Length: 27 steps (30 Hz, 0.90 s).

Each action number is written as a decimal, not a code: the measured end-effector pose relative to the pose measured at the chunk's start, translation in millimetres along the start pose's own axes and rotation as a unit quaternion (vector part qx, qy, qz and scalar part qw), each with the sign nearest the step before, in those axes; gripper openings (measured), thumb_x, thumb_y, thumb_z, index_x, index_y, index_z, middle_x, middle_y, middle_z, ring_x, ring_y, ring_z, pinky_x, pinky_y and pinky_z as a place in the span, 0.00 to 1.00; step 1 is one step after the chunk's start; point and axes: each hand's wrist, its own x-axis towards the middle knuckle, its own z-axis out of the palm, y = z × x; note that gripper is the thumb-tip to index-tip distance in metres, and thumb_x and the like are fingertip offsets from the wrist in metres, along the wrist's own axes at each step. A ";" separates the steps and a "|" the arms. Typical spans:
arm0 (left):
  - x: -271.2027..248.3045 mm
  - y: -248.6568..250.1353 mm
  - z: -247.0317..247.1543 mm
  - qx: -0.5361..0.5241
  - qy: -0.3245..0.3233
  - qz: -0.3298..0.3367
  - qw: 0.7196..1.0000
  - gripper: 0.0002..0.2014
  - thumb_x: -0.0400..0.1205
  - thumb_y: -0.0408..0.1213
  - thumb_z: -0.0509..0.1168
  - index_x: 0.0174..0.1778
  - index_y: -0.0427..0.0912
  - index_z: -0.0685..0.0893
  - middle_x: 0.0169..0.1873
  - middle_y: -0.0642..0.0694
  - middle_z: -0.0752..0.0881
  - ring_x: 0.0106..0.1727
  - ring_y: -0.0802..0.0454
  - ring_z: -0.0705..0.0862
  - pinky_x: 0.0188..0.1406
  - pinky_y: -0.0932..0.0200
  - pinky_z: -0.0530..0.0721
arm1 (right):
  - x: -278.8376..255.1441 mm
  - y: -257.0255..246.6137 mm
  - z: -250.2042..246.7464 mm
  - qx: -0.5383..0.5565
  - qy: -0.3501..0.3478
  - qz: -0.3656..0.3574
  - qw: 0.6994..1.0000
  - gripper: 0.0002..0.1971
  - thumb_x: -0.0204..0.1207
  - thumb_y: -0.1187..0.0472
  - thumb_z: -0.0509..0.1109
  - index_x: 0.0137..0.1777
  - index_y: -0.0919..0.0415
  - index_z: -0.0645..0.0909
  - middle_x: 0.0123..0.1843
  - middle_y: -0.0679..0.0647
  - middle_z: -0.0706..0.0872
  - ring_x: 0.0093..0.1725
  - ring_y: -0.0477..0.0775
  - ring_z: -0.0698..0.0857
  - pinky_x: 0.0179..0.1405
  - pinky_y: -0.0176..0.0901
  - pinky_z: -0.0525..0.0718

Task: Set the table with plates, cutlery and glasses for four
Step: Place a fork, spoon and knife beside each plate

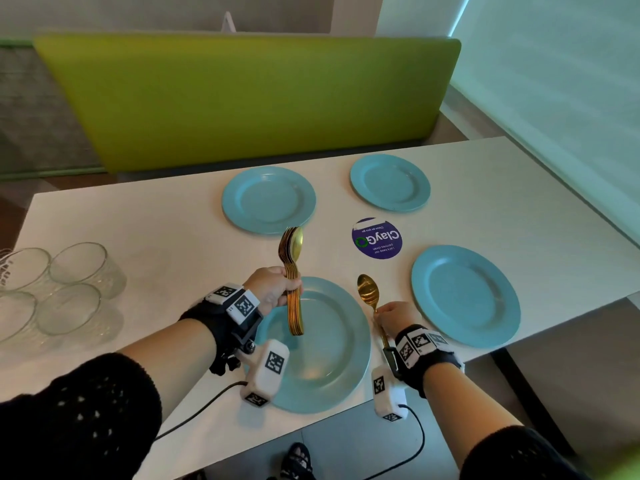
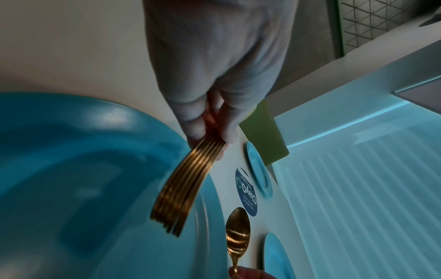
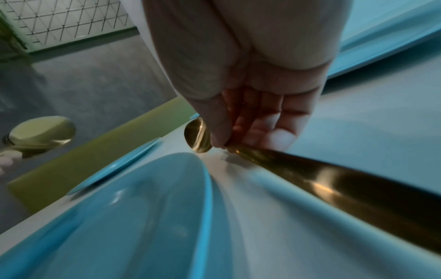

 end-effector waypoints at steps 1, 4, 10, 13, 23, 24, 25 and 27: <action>-0.6 -0.7 1.3 -0.004 0.000 0.000 1.000 0.09 0.81 0.22 0.61 0.38 0.37 0.78 0.33 0.42 0.82 0.35 0.52 0.82 0.26 0.68 0.84 | -0.8 -1.0 -0.4 -0.011 0.002 0.000 1.000 0.04 0.75 0.61 0.69 0.43 0.52 0.85 0.45 0.52 0.84 0.45 0.53 0.82 0.55 0.42 0.82; -1.2 -2.2 3.8 -0.012 0.002 -0.001 1.000 0.09 0.81 0.21 0.61 0.38 0.36 0.78 0.34 0.41 0.82 0.35 0.52 0.82 0.23 0.69 0.85 | -1.5 -2.2 0.1 -0.038 0.018 -0.011 0.999 0.10 0.75 0.61 0.67 0.51 0.56 0.88 0.53 0.55 0.90 0.49 0.54 0.85 0.57 0.43 0.84; -0.8 -5.0 3.3 -0.023 0.009 -0.009 1.000 0.08 0.81 0.21 0.61 0.39 0.36 0.78 0.35 0.41 0.82 0.36 0.52 0.83 0.24 0.68 0.86 | -7.2 -6.8 5.6 -0.052 0.035 -0.035 0.997 0.08 0.72 0.63 0.69 0.43 0.59 0.90 0.48 0.58 0.91 0.51 0.59 0.88 0.50 0.43 0.85; -0.4 -5.2 2.0 -0.023 0.006 -0.011 1.000 0.08 0.81 0.21 0.61 0.40 0.36 0.78 0.35 0.41 0.82 0.36 0.52 0.83 0.25 0.68 0.86 | -8.3 -8.6 5.8 -0.047 0.030 -0.032 0.998 0.07 0.71 0.63 0.69 0.42 0.59 0.90 0.47 0.59 0.91 0.51 0.60 0.88 0.51 0.45 0.86; 6.4 2.5 0.8 -0.014 -0.019 -0.017 1.000 0.08 0.81 0.21 0.62 0.39 0.36 0.78 0.32 0.41 0.83 0.21 0.59 0.86 0.25 0.67 0.86 | -4.4 -8.9 0.1 -0.017 0.046 -0.007 0.999 0.08 0.73 0.58 0.74 0.50 0.57 0.88 0.57 0.55 0.89 0.58 0.56 0.85 0.58 0.41 0.80; 7.8 5.0 1.1 -0.012 -0.023 -0.015 1.000 0.08 0.81 0.21 0.61 0.39 0.36 0.78 0.30 0.42 0.84 0.20 0.60 0.85 0.23 0.67 0.86 | -5.7 -11.1 -4.0 -0.014 0.053 -0.008 0.998 0.12 0.73 0.58 0.73 0.56 0.59 0.87 0.59 0.56 0.88 0.61 0.56 0.83 0.60 0.41 0.79; 9.1 8.0 1.6 -0.009 -0.027 -0.012 1.000 0.08 0.81 0.21 0.61 0.38 0.36 0.78 0.27 0.43 0.85 0.19 0.61 0.85 0.22 0.68 0.85 | -5.7 -13.8 -9.3 -0.010 0.056 -0.010 0.998 0.14 0.74 0.58 0.73 0.59 0.60 0.86 0.60 0.56 0.87 0.62 0.57 0.83 0.61 0.42 0.78; 10.9 16.6 3.4 -0.007 -0.038 -0.004 0.999 0.08 0.80 0.21 0.62 0.38 0.37 0.78 0.25 0.44 0.85 0.19 0.61 0.85 0.22 0.68 0.85 | -4.8 -21.4 -22.3 -0.001 0.069 -0.022 0.997 0.15 0.75 0.58 0.73 0.59 0.62 0.86 0.60 0.58 0.87 0.61 0.59 0.84 0.63 0.44 0.80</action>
